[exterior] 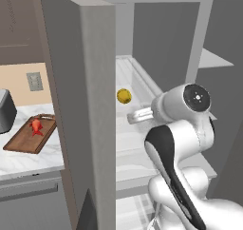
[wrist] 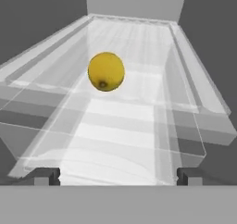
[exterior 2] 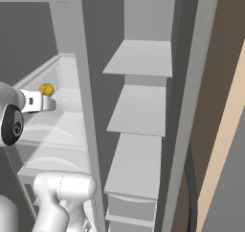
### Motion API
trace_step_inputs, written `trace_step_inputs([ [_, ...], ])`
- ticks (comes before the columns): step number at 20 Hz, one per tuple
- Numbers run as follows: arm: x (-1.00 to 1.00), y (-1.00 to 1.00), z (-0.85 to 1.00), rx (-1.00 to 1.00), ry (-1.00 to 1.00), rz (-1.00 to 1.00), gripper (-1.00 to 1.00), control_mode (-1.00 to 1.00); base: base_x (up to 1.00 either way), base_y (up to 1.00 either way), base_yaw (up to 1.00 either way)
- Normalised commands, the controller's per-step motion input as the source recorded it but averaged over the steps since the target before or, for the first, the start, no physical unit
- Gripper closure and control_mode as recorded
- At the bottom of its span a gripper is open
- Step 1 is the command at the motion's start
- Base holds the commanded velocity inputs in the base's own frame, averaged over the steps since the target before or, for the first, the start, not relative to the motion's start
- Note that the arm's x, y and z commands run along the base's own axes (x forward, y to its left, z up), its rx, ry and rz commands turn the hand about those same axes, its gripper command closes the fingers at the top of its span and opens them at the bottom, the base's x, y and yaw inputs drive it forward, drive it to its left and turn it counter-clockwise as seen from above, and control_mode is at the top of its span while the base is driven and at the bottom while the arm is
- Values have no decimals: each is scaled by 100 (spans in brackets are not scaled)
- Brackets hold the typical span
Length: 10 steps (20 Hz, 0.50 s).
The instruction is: Retrieve a lemon from the fridge and place it on the cutting board with the fish.
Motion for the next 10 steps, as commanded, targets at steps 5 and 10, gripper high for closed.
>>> trace_step_inputs([
  [5,18,-1,35,13,7,0,-100,-100,0,0,0],
  [10,2,7,39,0,10,0,-100,-100,0,0,0],
])
